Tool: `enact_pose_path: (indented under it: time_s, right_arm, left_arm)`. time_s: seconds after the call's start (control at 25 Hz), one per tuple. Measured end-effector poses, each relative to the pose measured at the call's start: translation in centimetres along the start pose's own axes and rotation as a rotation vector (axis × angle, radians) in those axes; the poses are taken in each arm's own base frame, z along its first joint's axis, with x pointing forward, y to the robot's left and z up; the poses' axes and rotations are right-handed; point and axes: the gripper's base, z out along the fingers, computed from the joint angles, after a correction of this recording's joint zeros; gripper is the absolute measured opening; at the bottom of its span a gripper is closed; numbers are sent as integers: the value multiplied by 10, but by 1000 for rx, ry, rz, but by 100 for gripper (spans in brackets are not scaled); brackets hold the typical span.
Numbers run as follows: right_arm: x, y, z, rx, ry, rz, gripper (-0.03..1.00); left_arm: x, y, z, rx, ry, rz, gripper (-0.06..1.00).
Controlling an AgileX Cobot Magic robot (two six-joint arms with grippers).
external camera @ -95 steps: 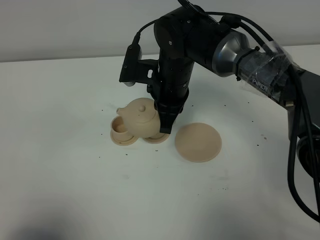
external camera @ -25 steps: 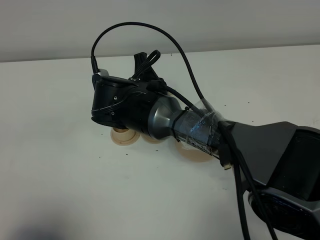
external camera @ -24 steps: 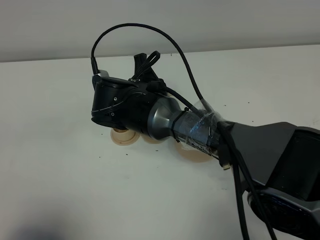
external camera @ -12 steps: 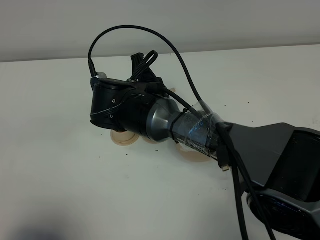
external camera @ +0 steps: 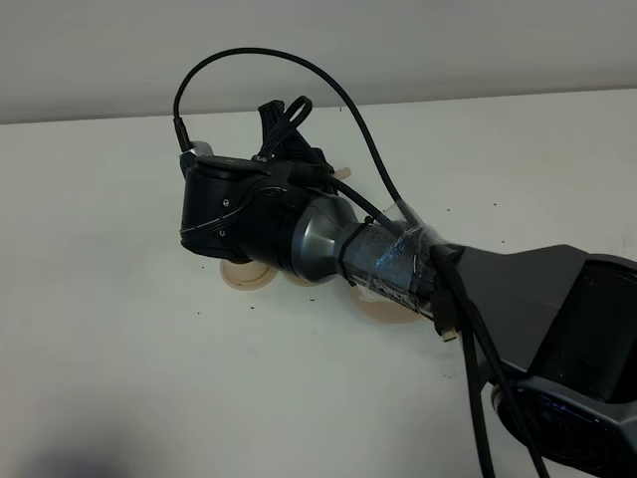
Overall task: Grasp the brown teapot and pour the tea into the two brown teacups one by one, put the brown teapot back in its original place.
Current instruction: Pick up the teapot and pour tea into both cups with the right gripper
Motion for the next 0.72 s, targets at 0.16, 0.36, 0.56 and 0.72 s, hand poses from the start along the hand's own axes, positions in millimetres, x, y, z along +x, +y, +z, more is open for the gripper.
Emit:
enact_pose_path:
  time_s: [0.16,0.36,0.56,0.72]
  right_arm:
    - [0,0,0,1,1,-1,11]
    - [0,0,0,3,2,-3,11]
    - [0,0,0,3,2,-11,11]
    - [0,0,1,3,4,-14,11]
  left_arm:
    - [0,0,0,0,0,0,23]
    - [0,0,0,0,0,0,23]
    - [0,0,0,0,0,0,23]
    - [0,0,0,0,0,0,23]
